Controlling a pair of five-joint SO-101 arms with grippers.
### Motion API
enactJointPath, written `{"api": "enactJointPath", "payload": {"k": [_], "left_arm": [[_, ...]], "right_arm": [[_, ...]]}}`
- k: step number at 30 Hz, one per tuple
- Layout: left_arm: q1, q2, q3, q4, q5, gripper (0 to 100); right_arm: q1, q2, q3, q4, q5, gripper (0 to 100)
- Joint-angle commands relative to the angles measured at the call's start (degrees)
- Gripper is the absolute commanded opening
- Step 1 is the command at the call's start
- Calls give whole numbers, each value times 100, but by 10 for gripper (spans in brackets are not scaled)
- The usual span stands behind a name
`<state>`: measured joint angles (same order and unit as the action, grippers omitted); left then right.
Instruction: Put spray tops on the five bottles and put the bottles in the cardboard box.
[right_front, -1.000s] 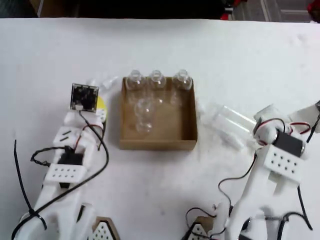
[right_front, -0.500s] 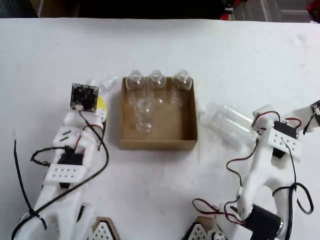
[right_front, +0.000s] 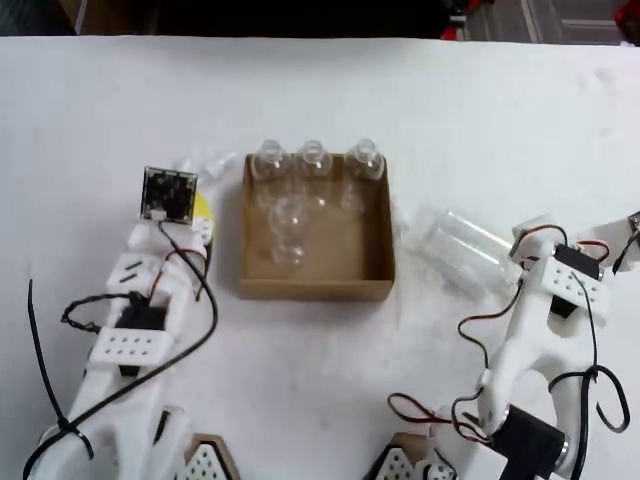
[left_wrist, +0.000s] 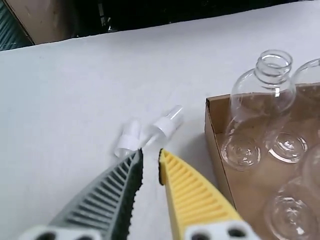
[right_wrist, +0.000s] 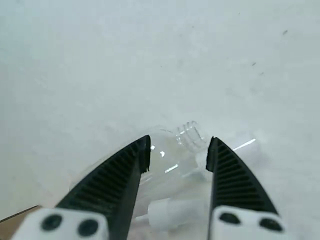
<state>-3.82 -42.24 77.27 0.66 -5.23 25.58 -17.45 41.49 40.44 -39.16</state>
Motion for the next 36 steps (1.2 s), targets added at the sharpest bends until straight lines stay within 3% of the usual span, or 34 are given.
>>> {"api": "enactJointPath", "payload": {"k": [1,26,34,36], "left_arm": [[92,-189,-26,-123,26,64],[92,-189,-26,-123,26,64],[92,-189,-26,-123,26,64],[92,-189,-26,-123,26,64]], "right_arm": [[75,13,9,-207,-220,163],[-75,1543,-668,-418,-343,162],[66,1059,-756,66,-290,162],[84,637,-738,365,105,162]]}}
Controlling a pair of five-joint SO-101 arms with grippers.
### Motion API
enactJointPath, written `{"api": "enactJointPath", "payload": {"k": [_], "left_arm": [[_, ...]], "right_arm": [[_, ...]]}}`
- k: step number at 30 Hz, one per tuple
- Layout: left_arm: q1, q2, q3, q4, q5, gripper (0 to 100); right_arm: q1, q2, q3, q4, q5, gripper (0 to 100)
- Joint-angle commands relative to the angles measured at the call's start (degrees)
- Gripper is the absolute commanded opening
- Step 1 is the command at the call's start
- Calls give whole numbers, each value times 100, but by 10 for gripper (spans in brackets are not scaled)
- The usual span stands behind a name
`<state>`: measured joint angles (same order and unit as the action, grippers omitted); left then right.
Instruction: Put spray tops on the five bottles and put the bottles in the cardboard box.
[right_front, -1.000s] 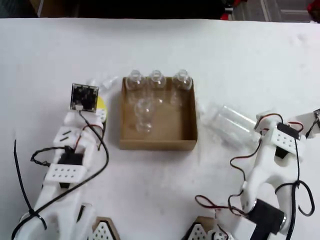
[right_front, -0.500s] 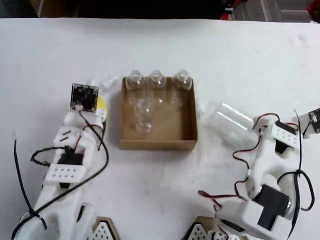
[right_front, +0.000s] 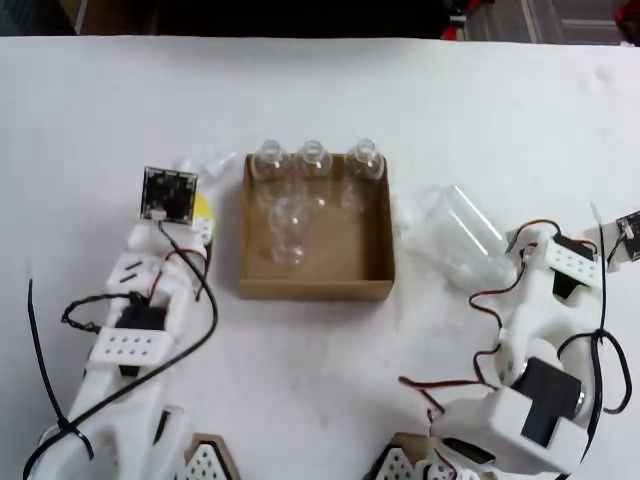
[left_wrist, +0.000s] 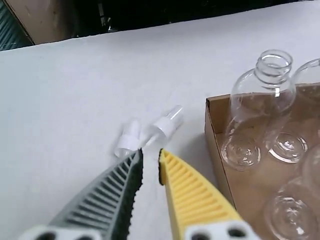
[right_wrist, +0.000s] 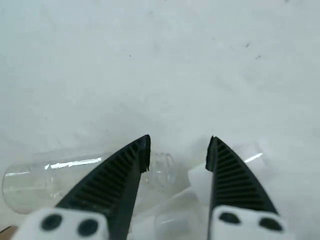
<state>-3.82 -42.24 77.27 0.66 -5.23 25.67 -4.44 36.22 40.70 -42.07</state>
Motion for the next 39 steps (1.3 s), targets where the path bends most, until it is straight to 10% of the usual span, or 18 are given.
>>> {"api": "enactJointPath", "payload": {"k": [1,22,39], "left_arm": [[92,-189,-26,-123,26,64],[92,-189,-26,-123,26,64],[92,-189,-26,-123,26,64]], "right_arm": [[57,-884,-193,453,738,162],[-532,154,-589,-365,5398,162],[-303,-831,-738,1262,9389,162]]}}
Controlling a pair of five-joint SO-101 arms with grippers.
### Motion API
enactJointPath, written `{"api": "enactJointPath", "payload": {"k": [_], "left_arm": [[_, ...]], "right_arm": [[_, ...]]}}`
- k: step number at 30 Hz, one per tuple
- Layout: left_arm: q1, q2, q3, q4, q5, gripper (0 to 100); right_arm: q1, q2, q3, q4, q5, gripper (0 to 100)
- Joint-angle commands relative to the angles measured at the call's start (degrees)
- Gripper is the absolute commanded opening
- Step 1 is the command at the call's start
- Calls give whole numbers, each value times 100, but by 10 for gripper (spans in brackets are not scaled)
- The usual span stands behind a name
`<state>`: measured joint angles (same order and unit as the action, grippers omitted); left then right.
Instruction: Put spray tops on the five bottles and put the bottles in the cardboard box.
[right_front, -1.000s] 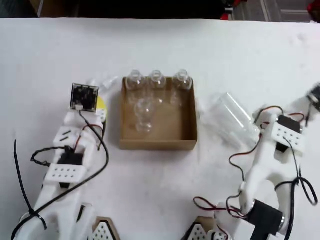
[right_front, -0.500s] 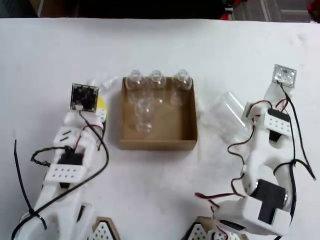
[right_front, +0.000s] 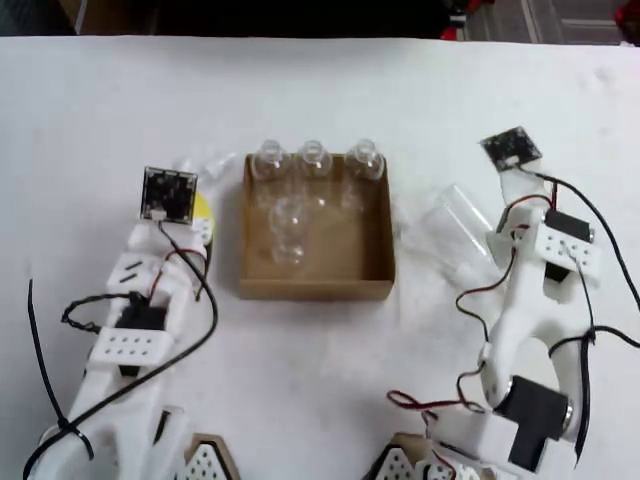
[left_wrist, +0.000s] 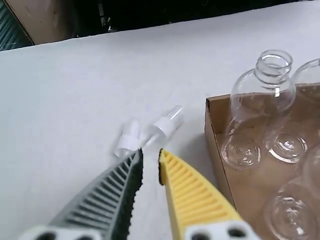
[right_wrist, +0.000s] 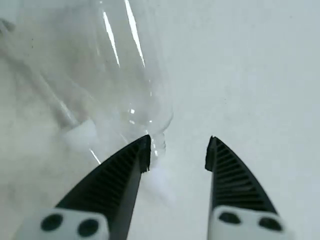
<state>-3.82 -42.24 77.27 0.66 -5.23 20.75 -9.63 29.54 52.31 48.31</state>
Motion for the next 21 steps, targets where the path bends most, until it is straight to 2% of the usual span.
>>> {"api": "enactJointPath", "payload": {"k": [1,8,13,21], "left_arm": [[92,-189,-26,-132,26,64],[92,-189,-35,-123,26,64],[92,-180,-26,-123,26,64],[101,-180,-26,-123,26,64]], "right_arm": [[189,-303,-44,101,369,162],[57,347,0,-356,404,162],[57,919,-18,-400,782,162],[154,1138,-9,-884,791,162]]}}
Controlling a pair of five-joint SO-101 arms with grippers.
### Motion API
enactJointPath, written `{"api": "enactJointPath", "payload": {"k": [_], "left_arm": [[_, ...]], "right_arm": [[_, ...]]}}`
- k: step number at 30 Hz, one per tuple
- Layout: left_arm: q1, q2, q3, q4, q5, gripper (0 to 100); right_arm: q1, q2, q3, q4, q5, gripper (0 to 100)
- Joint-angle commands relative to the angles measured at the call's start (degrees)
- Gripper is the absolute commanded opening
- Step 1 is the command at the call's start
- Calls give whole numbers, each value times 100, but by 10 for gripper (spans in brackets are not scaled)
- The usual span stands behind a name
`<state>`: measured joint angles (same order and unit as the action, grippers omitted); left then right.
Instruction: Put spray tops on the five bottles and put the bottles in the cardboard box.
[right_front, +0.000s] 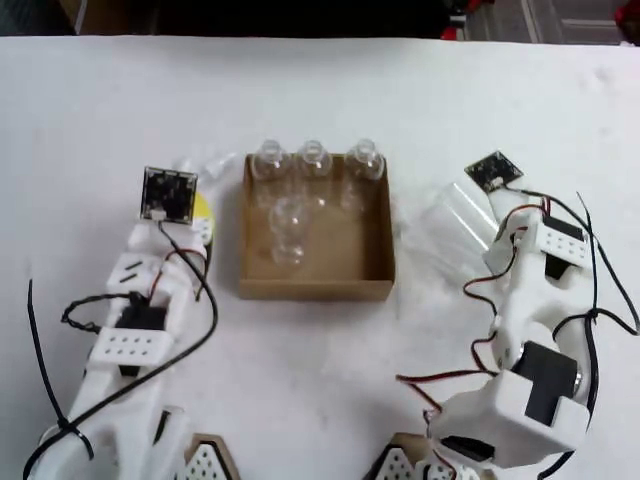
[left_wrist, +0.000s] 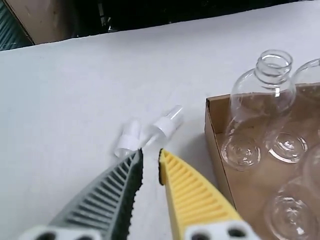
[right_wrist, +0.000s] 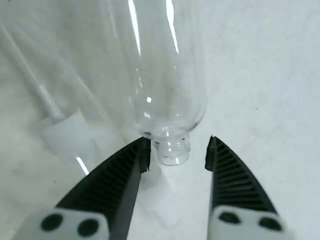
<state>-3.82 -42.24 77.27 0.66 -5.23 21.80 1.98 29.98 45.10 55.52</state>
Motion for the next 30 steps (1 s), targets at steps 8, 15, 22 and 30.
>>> {"api": "enactJointPath", "payload": {"k": [8,15,22,30], "left_arm": [[101,-180,-26,-123,26,64],[101,-180,-26,-123,26,64],[101,-180,-26,-123,26,64],[101,-180,-26,-123,26,64]], "right_arm": [[40,470,-70,-593,114,65],[57,338,-88,-567,79,33],[48,-31,-53,-242,97,152],[48,-66,-53,-259,105,163]]}}
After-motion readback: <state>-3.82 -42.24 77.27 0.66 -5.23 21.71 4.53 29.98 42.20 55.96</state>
